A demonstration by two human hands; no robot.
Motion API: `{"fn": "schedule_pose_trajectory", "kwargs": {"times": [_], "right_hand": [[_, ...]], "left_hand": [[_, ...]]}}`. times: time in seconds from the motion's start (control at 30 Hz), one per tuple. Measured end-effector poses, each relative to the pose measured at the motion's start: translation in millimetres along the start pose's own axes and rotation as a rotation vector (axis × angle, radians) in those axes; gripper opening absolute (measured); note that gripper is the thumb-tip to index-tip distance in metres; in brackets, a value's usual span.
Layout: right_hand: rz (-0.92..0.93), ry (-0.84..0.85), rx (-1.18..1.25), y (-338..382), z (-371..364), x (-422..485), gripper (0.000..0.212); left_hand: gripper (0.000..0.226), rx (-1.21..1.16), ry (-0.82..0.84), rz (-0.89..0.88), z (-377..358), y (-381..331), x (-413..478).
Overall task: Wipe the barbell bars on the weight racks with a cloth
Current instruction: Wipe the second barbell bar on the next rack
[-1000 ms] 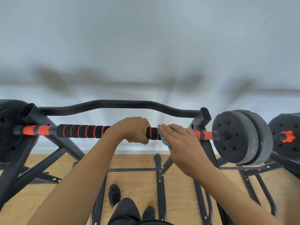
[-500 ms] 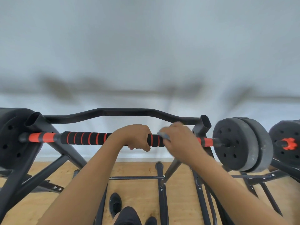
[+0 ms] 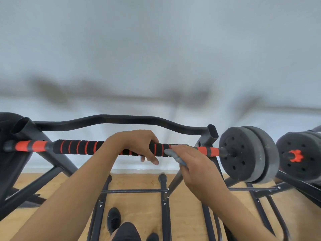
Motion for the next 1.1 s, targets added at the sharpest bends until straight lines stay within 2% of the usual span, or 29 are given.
{"fn": "schedule_pose_trajectory", "kwargs": {"times": [0.07,0.17,0.2,0.27,0.33,0.47,0.63,0.77,0.87,0.93,1.03,1.1], "right_hand": [[-0.055,-0.110,-0.013,-9.7,15.8,17.5,0.045],[-0.098,-0.156,-0.162,-23.0,19.6,53.0,0.015],[-0.110,-0.125,-0.198,-24.0,15.9,62.5,0.007],[-0.121,0.018,-0.202,-22.5,1.0,72.4,0.013],[-0.098,0.126,-0.155,-14.6,-13.9,68.7,0.016],[-0.001,0.009,-0.118,-7.2,-27.9,47.2,0.015],[0.057,0.003,-0.231,-5.0,-38.3,20.9,0.066],[0.092,0.054,-0.257,1.5,-31.8,0.6,0.084],[0.127,0.129,-0.170,11.2,-17.5,-13.4,0.073],[0.027,0.158,0.014,15.4,7.0,-15.5,0.057],[-0.124,0.017,0.164,7.7,47.1,0.8,0.044],[-0.146,-0.094,0.149,-6.0,60.9,19.3,0.033]], "left_hand": [[0.039,0.236,-0.319,-0.028,-4.7,-3.4,-12.1],[0.032,0.383,-0.615,0.011,-29.3,-10.9,-20.7],[0.031,0.387,-0.679,0.040,-38.8,-13.3,-20.1],[0.031,0.422,-0.799,0.085,-51.5,-15.1,-13.7],[0.028,0.454,-0.851,0.136,-52.3,-15.2,-9.4],[0.022,0.475,-0.788,0.197,-44.1,-15.6,-1.7],[0.019,0.375,-0.595,0.215,-34.4,-16.1,1.4],[0.024,0.346,-0.510,0.208,-32.2,-16.3,1.3],[0.024,0.331,-0.504,0.194,-31.1,-15.4,0.5],[0.025,0.329,-0.490,0.188,-31.5,-13.7,1.4],[0.023,0.280,-0.365,0.195,-27.2,-12.1,4.7],[0.021,0.178,-0.217,0.198,-20.8,-12.3,7.7]]}}
Point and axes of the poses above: each hand's wrist, its own x-axis towards the middle knuckle, its own z-axis out of the back of the hand, y = z × x, the point moved 3 cm from there along x, towards the middle knuckle, and after that the axes turned 10 degrees about z, right-handed, at the moved point
